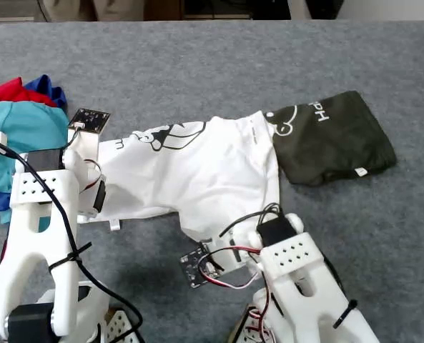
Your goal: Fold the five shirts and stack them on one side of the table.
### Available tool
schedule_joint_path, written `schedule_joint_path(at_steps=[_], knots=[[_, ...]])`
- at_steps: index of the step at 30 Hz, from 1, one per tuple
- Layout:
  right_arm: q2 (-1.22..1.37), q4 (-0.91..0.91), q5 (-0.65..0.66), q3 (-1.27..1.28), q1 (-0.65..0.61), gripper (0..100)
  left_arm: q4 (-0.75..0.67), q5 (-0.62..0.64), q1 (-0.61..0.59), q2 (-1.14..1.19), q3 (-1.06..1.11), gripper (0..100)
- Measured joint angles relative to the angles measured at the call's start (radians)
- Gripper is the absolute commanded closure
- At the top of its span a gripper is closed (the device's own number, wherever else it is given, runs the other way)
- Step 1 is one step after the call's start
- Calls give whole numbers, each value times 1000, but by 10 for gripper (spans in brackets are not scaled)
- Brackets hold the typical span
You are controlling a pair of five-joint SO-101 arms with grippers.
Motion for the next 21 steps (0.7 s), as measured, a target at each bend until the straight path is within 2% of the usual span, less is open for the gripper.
schedule_joint_path(at_steps=[5, 12, 21], knots=[[0, -3, 0, 0, 0, 832, 0, 0, 0, 0, 0, 982], [-3, 104, 0, -77, 0, 832, 0, 0, 0, 0, 0, 982], [-3, 64, 0, -20, 0, 832, 0, 0, 0, 0, 0, 982]])
